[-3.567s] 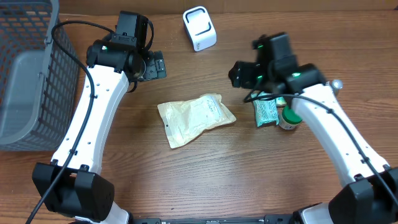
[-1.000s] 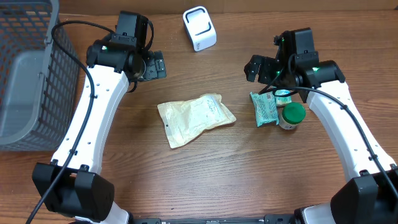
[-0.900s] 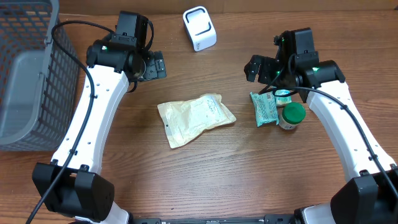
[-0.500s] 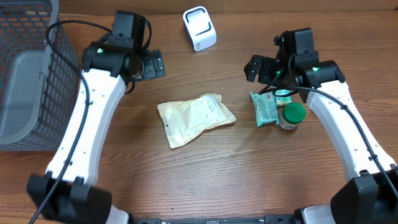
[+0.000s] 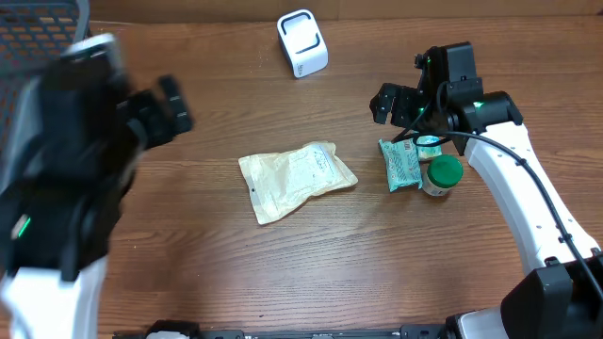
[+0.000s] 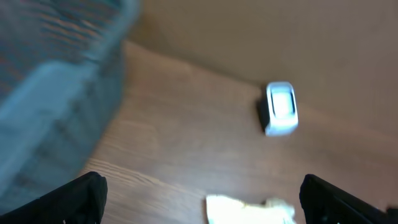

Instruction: Scan the item barcode

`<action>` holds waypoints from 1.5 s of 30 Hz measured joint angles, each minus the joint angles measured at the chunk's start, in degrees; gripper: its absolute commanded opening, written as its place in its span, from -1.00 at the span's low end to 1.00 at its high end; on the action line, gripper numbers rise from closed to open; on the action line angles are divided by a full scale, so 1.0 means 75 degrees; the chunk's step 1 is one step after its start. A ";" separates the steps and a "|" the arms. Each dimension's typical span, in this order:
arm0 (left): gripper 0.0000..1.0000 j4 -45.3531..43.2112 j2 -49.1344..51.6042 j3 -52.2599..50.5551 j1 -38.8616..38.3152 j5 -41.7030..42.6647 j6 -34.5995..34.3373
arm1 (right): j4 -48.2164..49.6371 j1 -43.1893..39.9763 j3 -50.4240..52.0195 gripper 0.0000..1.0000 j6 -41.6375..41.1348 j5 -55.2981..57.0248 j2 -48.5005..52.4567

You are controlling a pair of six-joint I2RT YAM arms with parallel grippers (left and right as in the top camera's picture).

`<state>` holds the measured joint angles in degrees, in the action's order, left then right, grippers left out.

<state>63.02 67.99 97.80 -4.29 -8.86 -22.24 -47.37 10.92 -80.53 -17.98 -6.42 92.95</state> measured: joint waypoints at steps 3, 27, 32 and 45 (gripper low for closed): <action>0.99 0.0000 -0.0880 0.0009 0.0577 -0.0023 0.0000 | -0.0006 0.0000 0.0000 1.00 0.0000 -0.0003 0.0000; 1.00 0.0035 -0.3162 -0.3115 0.0801 -0.0023 -0.0003 | 0.0003 0.0000 0.0000 1.00 0.0000 0.0000 0.0000; 1.00 0.0210 -0.3905 -0.4389 0.0766 -0.0026 0.0000 | 0.0000 0.0000 0.0000 1.00 0.0000 -0.0003 0.0000; 1.00 0.1431 -0.4916 -0.5321 -0.0230 -0.0029 0.0000 | -0.0006 0.0000 0.0000 1.00 -0.0003 -0.0003 0.0000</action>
<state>73.76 31.11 57.89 -6.02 -9.08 -22.24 -47.42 10.92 -80.53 -18.00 -6.44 92.95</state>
